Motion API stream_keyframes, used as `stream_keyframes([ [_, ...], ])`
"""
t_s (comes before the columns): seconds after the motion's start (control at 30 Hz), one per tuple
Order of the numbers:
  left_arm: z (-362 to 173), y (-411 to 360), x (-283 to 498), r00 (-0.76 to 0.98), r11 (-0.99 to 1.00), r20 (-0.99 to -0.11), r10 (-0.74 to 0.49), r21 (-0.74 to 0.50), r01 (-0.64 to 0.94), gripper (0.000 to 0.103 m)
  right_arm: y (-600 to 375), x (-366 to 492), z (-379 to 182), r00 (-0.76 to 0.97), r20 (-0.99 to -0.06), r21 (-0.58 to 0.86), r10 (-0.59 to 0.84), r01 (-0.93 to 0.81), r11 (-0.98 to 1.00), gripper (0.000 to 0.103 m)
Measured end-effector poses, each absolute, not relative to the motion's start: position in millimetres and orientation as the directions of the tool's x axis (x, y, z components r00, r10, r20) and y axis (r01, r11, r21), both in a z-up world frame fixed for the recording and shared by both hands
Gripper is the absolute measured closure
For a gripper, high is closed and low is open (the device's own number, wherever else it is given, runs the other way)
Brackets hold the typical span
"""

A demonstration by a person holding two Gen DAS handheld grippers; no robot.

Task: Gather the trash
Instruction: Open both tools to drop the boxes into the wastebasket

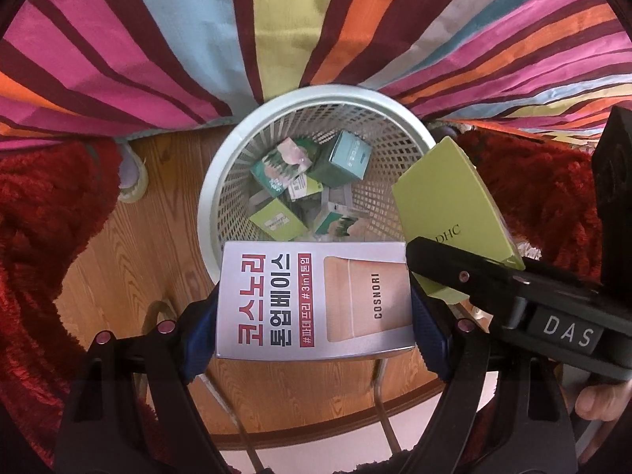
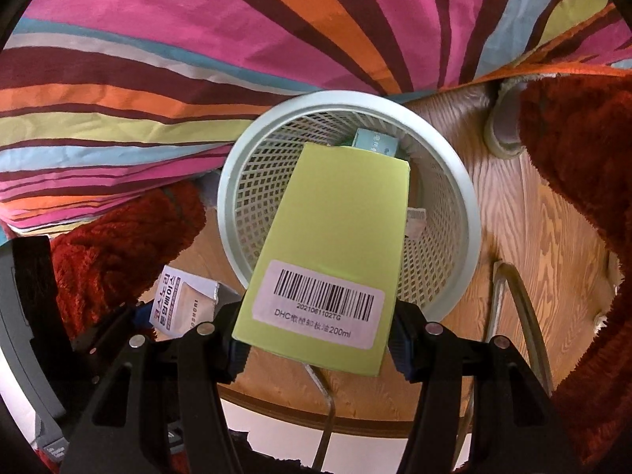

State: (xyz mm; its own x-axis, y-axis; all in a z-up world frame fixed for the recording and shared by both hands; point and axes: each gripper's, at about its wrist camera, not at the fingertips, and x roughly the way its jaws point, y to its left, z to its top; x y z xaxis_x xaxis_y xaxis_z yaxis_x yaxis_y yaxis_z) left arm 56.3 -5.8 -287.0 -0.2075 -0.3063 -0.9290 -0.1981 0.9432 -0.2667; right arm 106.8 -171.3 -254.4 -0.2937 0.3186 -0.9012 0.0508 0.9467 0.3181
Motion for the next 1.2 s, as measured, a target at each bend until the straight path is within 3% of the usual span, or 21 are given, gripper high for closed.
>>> stream_keyframes([
  [0.8,-303.8,-8.8,55.1,-0.293,0.942,-0.900,-0.323,-0.274,-0.195,0.020,-163.5,101.9,-273.7,-0.388,-0.888,0.250,0.246,0.041,0.967,0.047],
  [0.9,-306.3,-9.0,54.7,-0.309,0.946,-0.899,-0.312,-0.262,-0.191,0.018,-167.2,101.4,-277.5,-0.405,-0.886,0.223,0.224,0.051,0.974,0.031],
  [0.97,-307.3,-9.0,54.3,-0.316,0.951,-0.902,-0.295,-0.245,-0.190,0.015,-171.2,102.2,-279.0,-0.401,-0.897,0.179,0.188,0.060,0.982,0.010],
  [1.2,-307.1,-14.2,54.7,-0.323,0.951,-0.897,-0.302,-0.259,-0.170,0.009,-171.7,103.4,-279.2,-0.400,-0.892,0.200,0.210,0.067,0.978,0.008],
])
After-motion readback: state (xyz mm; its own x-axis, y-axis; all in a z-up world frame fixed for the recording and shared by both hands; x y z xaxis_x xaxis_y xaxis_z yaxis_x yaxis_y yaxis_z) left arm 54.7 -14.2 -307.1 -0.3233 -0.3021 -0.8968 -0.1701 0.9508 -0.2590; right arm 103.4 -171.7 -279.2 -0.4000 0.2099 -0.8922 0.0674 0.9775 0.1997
